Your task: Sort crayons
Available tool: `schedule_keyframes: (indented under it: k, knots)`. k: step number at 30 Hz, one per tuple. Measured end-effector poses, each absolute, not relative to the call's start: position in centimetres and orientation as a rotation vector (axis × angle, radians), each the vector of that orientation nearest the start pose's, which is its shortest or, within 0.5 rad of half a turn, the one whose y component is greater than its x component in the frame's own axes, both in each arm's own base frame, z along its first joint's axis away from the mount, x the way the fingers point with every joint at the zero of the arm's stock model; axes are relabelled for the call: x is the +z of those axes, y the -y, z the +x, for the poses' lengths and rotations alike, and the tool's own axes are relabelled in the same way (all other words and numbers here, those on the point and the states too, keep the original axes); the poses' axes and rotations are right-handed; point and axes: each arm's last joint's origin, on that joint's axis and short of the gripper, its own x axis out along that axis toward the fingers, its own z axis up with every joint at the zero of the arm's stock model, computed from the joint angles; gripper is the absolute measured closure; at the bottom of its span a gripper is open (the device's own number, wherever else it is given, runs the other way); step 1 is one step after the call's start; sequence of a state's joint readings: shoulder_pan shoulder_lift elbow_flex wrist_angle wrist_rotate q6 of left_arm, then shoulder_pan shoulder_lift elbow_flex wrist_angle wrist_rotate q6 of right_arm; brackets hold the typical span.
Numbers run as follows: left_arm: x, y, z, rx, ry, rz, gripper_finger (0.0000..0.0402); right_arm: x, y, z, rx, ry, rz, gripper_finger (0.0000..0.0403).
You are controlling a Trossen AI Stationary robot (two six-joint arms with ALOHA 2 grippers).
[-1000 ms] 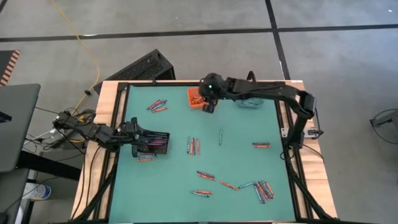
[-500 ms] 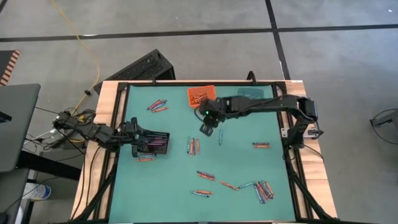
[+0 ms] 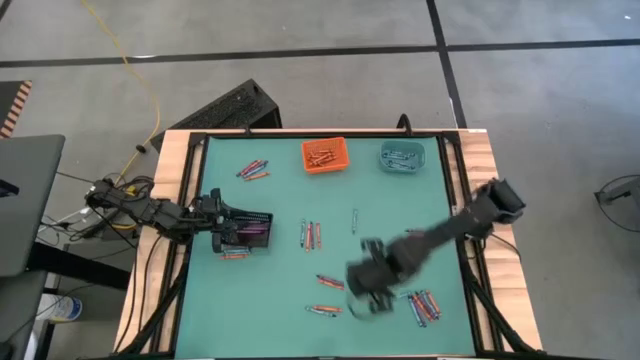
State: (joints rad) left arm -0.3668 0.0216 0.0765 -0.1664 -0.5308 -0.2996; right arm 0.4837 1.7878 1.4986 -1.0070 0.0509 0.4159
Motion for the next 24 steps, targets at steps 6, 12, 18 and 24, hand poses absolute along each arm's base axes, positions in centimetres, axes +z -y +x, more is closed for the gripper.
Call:
schedule_keyframes:
  k: [6,12,18,24]
  knots:
    - [17.2,1.8,8.9,0.177,-0.075,-0.251,0.0274,25.4,-24.0,25.2,0.216,-1.391,-0.050,0.0272]
    - [17.2,1.8,8.9,0.177,-0.075,-0.250,0.0274,25.3,-27.7,19.8,0.114,-1.420,-0.061,0.0272]
    - [17.2,1.8,8.9,0.177,-0.075,-0.250,0.0274,25.0,-28.3,18.5,-0.135,-1.358,0.147,0.0272]
    - [17.2,1.8,8.9,0.177,-0.075,-0.250,0.0274,21.4,-26.7,18.1,-0.460,-1.471,0.408,0.0272]
